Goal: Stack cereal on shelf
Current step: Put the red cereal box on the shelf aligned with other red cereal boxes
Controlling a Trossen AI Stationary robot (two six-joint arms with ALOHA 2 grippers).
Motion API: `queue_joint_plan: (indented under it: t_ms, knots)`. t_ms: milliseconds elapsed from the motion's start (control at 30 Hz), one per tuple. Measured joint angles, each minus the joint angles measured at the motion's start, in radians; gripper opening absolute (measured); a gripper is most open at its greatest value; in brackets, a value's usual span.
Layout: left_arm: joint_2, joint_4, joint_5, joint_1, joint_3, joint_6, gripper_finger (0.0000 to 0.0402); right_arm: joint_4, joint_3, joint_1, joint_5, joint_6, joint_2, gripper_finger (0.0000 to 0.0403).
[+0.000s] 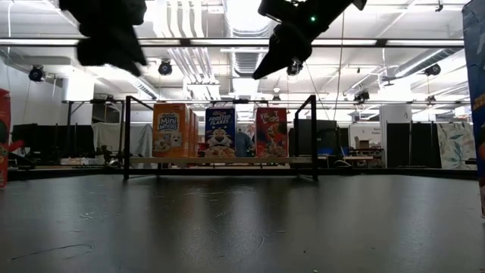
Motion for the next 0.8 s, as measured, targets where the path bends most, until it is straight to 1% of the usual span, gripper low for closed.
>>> queue_joint_plan:
  t_ms: [100,200,300,400,500,633,800]
  knots:
    - [0.061,-0.166,0.047,-0.062,0.091,-0.144,0.0132,0.007,-0.017,0.0,-0.006,0.003,-0.002,0.0011]
    - [0.118,-0.306,0.057,-0.131,0.166,-0.291,0.0132,0.059,-0.043,0.002,-0.007,-0.009,-0.005,0.0011]
    - [0.169,-0.419,0.083,-0.195,0.219,-0.443,0.0132,0.111,-0.074,0.002,-0.011,-0.018,-0.014,0.0011]
    - [0.207,-0.502,0.111,-0.259,0.246,-0.578,0.0137,0.174,-0.118,0.002,-0.026,-0.029,-0.034,0.0011]
    - [0.228,-0.555,0.148,-0.311,0.251,-0.684,0.0156,0.226,-0.155,0.002,-0.061,-0.036,-0.056,0.0011]
    - [0.248,-0.64,0.177,-0.364,0.251,-0.801,0.0196,0.276,-0.192,0.002,-0.068,-0.036,-0.085,0.0011]
    - [0.253,-0.727,0.183,-0.413,0.252,-0.888,0.0238,0.284,-0.213,0.002,-0.068,-0.032,-0.119,0.0011]
